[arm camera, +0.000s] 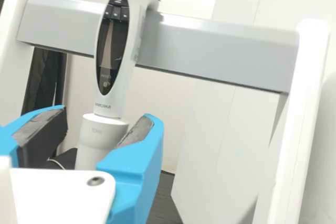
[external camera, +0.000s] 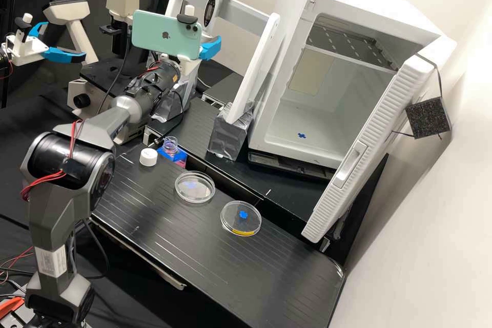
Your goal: Use the pipette
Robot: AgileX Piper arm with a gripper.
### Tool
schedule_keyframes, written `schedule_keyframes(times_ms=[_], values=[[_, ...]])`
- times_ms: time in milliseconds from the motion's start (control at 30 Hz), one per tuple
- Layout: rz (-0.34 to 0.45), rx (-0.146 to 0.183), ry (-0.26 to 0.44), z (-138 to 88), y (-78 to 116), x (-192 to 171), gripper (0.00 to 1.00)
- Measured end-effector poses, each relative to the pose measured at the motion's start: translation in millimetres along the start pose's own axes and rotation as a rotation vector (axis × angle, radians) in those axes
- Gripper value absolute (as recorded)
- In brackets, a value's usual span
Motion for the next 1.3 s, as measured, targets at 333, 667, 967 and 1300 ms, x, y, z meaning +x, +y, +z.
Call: schedule_keyframes(times_ms=[333,667,967,1300], values=[[0.001,-0.011,-0.002,0.2,0.1,0.0,0.0],[0.006,0.016,-0.016,1.4,0.5,0.0,0.0],[-0.003,-0.014,-0.009,-3.6,-3.4,-0.6,0.0],[-0.001,-0.014,-0.003,-7.6,-3.2,-2.3,0.0]])
